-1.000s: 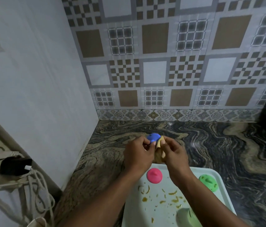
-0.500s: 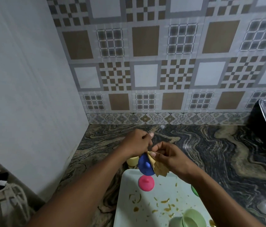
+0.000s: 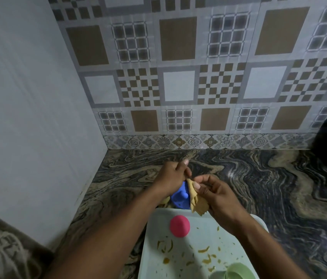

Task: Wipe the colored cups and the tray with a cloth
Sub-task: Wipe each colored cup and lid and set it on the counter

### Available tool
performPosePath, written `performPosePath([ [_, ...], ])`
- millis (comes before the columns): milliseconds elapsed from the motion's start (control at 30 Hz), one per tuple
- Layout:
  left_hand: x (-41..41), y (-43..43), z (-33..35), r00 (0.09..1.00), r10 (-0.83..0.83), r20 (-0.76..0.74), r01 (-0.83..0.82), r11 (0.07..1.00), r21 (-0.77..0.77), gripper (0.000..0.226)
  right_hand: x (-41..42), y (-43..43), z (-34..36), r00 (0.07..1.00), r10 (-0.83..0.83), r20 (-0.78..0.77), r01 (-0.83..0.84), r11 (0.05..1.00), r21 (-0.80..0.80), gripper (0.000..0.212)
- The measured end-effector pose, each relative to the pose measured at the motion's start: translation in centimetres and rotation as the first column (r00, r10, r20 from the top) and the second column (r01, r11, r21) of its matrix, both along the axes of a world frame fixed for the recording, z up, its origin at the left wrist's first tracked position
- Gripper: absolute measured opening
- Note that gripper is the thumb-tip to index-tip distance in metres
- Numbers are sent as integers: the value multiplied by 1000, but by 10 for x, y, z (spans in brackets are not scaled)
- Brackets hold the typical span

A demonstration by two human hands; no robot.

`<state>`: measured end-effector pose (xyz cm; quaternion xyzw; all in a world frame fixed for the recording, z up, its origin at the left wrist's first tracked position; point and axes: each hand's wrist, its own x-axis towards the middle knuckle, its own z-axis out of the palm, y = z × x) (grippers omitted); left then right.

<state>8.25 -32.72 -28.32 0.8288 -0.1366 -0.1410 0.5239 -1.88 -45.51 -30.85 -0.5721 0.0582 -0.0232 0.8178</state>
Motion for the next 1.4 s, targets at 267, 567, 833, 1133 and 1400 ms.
performPosePath([
  [267,9,11,-19,988,84,-130,-94,993,-70,48,-7,22,-19,995,-50,-81,65,980,186,29],
  [567,7,-6,2,998,58,25,-58,998,-18,49,13,-8,19,995,73,-64,-73,997,1,6],
  [833,-2,-8,-7,938,336,-85,-344,932,-117,55,6,25,-4,955,-190,-228,242,944,226,10],
  [1133,-9,-27,13,830,543,123,-497,823,-276,39,21,32,0,918,-353,-181,380,914,142,20],
  [1400,14,-6,5,952,124,-282,-148,987,-68,65,19,-2,12,967,-212,-141,197,973,-118,14],
])
